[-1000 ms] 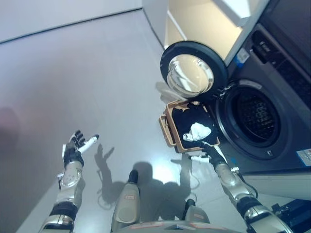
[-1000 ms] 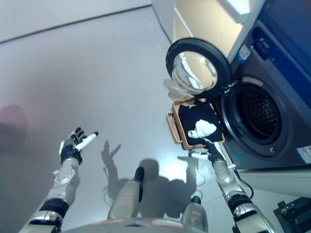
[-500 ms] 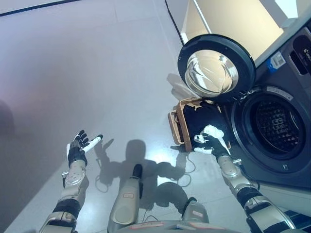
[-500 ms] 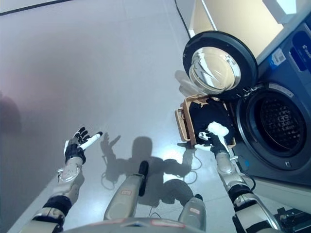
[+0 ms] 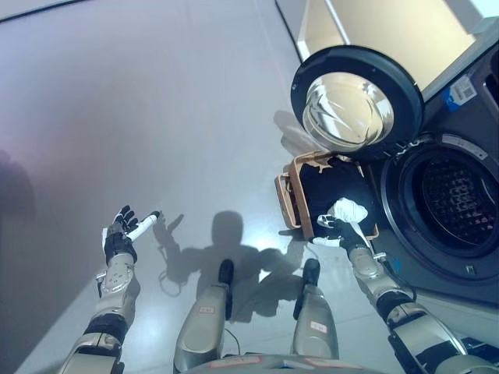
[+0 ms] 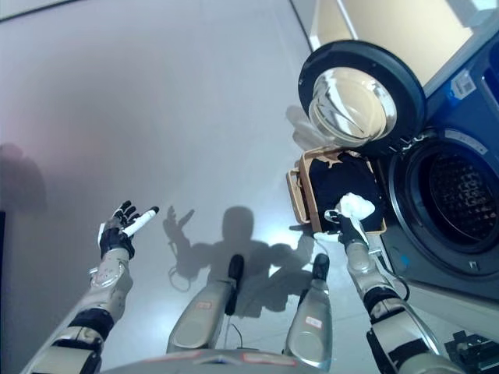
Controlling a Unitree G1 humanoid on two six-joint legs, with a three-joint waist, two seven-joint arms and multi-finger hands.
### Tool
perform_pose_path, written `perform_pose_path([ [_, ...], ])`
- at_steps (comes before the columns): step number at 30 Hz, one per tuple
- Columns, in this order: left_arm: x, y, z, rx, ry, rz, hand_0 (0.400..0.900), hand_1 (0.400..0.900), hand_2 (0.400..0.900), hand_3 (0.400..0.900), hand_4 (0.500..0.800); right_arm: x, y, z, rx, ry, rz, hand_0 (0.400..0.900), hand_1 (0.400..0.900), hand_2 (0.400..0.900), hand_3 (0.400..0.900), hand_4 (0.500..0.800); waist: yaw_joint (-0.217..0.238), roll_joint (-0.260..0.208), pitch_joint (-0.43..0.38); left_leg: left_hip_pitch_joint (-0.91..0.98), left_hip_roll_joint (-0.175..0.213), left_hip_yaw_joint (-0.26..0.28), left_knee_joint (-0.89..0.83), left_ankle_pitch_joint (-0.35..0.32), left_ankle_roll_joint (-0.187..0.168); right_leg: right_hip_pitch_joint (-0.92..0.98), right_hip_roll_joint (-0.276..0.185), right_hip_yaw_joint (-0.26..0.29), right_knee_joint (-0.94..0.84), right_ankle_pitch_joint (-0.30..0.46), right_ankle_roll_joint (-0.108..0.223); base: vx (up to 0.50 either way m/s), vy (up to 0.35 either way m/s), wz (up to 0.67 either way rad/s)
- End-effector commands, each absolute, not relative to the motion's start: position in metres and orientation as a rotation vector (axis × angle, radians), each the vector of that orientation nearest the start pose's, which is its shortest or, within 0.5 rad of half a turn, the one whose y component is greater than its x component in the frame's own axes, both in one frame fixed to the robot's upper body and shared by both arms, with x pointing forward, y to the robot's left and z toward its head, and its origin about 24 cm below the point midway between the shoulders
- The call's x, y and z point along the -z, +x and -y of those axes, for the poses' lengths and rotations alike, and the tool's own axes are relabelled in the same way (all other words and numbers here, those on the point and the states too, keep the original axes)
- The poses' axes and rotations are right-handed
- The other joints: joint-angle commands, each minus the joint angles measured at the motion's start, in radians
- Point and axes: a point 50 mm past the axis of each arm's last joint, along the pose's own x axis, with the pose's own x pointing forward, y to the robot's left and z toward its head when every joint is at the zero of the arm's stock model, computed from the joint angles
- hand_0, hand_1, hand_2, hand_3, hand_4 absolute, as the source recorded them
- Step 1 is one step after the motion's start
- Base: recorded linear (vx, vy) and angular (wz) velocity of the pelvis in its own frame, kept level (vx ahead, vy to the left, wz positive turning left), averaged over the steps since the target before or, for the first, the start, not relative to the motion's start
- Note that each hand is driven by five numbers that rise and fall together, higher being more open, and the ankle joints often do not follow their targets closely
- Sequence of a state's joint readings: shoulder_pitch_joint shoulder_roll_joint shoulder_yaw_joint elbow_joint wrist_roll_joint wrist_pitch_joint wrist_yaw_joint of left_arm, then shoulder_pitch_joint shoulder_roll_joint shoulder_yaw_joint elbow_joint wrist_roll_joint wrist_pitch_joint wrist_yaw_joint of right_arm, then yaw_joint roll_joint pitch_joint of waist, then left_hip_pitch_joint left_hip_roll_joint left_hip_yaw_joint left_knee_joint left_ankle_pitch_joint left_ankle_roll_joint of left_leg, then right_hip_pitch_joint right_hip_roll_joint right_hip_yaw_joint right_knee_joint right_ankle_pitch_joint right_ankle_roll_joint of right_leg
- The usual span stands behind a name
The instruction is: Put the clothes in the basket into the washing machine.
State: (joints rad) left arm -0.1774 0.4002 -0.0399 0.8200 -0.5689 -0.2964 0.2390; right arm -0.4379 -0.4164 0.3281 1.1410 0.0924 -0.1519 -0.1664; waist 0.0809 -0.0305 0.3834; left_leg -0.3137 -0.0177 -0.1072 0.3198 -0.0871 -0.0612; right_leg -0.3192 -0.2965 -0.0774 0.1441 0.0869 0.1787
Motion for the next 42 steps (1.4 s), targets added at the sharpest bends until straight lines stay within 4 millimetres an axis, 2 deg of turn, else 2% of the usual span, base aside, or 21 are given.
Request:
perform_pose_path([
  [1,0.007,0.245,-0.311,-0.605,-0.088,-0.118,0.900,0.900,0.900,0.900,0.800,0.016,0.299,0.283,0.228,-0.640,-0.433,0.900,0.900,0.900,0.900,0.800,0.014,0.002,0.004,0.014,0.080,-0.085,0.043,-0.067,-0.005,-0.067,0.001,0.037,0.028,0.123,0.029,0.07,-0.314,0.31],
  [3,0.011,0.249,-0.304,-0.597,-0.142,-0.129,0.900,0.900,0.900,0.900,0.800,0.013,0.301,0.291,0.263,-0.670,-0.457,0.900,0.900,0.900,0.900,0.800,0.021,0.015,0.007,0.019,0.090,-0.108,-0.010,-0.035,-0.017,-0.092,0.007,0.017,0.077,0.092,0.019,0.05,-0.221,0.50],
  [6,0.002,0.264,-0.283,-0.526,-0.161,-0.081,0.900,0.900,0.900,0.900,0.800,-0.002,0.300,0.317,0.387,-0.707,-0.452,0.900,0.900,0.900,0.900,0.800,0.018,0.043,0.019,0.001,0.106,-0.111,-0.090,0.019,-0.039,-0.103,-0.018,-0.042,0.066,0.069,0.019,-0.02,-0.149,0.55],
  [8,-0.002,0.270,-0.267,-0.457,-0.162,-0.057,0.900,0.900,0.900,0.900,0.800,-0.020,0.302,0.337,0.447,-0.783,-0.438,0.900,0.900,0.900,0.900,0.800,0.019,0.072,0.035,-0.026,0.109,-0.111,-0.108,0.034,-0.045,-0.126,-0.032,-0.062,0.060,0.077,0.022,-0.04,-0.045,0.15],
  [11,-0.008,0.274,-0.255,-0.413,-0.177,-0.027,0.900,0.900,0.900,0.900,0.800,-0.040,0.307,0.350,0.473,-0.885,-0.410,0.900,0.900,0.900,0.900,0.800,0.022,0.102,0.049,-0.063,0.096,-0.094,-0.107,0.039,-0.044,-0.170,-0.050,-0.058,0.067,0.087,0.026,-0.02,0.032,-0.01],
  [14,-0.026,0.279,-0.248,-0.369,-0.171,0.057,0.900,0.900,0.900,0.900,0.800,-0.065,0.310,0.368,0.517,-1.004,-0.369,0.900,0.900,0.900,0.900,0.800,0.019,0.128,0.063,-0.127,0.080,-0.087,-0.086,0.042,-0.048,-0.225,-0.065,-0.043,0.099,0.085,0.026,-0.06,0.034,0.13],
  [18,-0.036,0.279,-0.243,-0.347,-0.168,0.104,0.900,0.900,0.900,0.900,0.800,-0.090,0.311,0.384,0.565,-1.111,-0.352,0.900,0.900,0.900,0.900,0.800,0.029,0.143,0.085,-0.190,0.063,-0.087,-0.020,0.020,-0.045,-0.291,-0.067,-0.027,0.149,0.073,0.021,-0.04,0.011,-0.08],
  [23,-0.046,0.281,-0.230,-0.290,-0.164,0.147,0.900,0.900,0.900,0.900,0.800,-0.107,0.306,0.400,0.623,-1.177,-0.350,0.900,0.900,0.900,0.900,0.800,0.030,0.154,0.104,-0.238,0.052,-0.087,0.029,-0.002,-0.038,-0.333,-0.076,-0.019,0.195,0.055,0.018,-0.01,0.004,-0.01],
  [30,-0.053,0.285,-0.223,-0.252,-0.133,0.175,0.900,0.900,0.900,0.900,0.800,-0.134,0.300,0.419,0.726,-1.230,-0.354,0.900,0.900,0.900,0.900,0.800,0.027,0.171,0.127,-0.319,0.035,-0.087,0.089,-0.013,-0.035,-0.391,-0.084,-0.009,0.235,0.045,0.014,-0.02,0.007,0.01],
  [36,-0.059,0.281,-0.228,-0.266,-0.133,0.202,0.900,0.900,0.900,0.900,0.800,-0.140,0.297,0.424,0.751,-1.268,-0.366,0.900,0.900,0.900,0.900,0.800,0.030,0.181,0.137,-0.353,0.027,-0.092,0.117,-0.018,-0.031,-0.425,-0.076,0.001,0.263,0.031,0.008,0.00,0.012,-0.04],
  [42,-0.083,0.275,-0.227,-0.244,-0.107,0.313,0.900,0.900,0.900,0.900,0.800,-0.149,0.295,0.429,0.810,-1.169,-0.321,0.900,0.900,0.900,0.900,0.800,0.029,0.193,0.137,-0.477,0.015,-0.090,0.205,-0.036,-0.034,-0.518,-0.077,0.001,0.325,0.004,-0.001,-0.03,-0.008,0.04],
])
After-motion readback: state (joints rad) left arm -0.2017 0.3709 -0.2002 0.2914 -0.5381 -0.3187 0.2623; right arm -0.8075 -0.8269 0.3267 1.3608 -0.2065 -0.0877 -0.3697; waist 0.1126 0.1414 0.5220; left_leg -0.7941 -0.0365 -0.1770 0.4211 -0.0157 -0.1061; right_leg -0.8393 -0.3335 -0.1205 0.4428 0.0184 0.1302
